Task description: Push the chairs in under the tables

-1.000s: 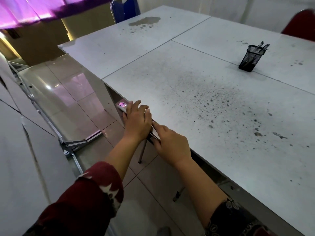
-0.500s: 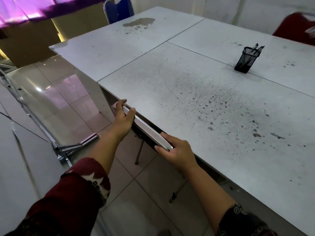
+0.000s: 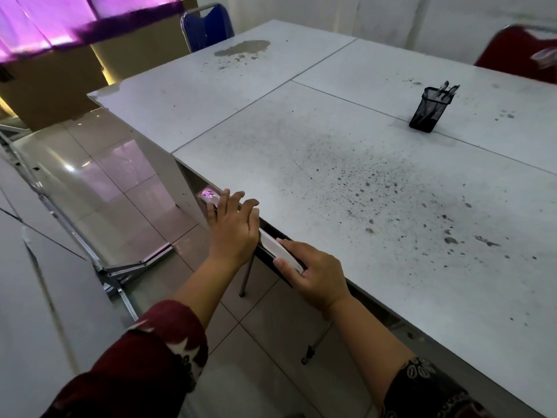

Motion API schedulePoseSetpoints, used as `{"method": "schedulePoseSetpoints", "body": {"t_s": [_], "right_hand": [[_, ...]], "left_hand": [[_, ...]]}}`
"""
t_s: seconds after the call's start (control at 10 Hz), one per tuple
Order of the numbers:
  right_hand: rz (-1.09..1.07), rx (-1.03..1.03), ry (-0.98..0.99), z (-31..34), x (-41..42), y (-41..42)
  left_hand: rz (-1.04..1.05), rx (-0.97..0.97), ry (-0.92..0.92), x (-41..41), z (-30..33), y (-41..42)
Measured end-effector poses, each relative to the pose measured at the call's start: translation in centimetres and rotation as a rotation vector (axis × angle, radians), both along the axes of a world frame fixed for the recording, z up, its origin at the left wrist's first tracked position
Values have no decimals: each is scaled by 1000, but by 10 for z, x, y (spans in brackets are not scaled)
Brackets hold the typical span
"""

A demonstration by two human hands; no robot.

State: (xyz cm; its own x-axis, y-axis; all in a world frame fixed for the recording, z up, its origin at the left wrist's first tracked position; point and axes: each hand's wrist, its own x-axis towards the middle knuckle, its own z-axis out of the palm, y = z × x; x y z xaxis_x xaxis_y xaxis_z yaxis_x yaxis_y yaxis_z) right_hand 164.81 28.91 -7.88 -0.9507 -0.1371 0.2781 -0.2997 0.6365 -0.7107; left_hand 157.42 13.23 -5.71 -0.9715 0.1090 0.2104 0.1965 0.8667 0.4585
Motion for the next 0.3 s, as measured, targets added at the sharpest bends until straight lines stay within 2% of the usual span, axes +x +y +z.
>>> {"method": "schedulePoseSetpoints", "body": {"t_s": [0.1,0.2,0.3], "right_hand": [[-10,-42,-111,0,-1,14],[-96,79,-82,4,-4,32],[-246,221,20,12,-13,62]], "left_hand": [[7,-55,-64,-1,2,-6],[-54,-72,-63,-1,7,10],[-305,-115,5,1,13,64]]}}
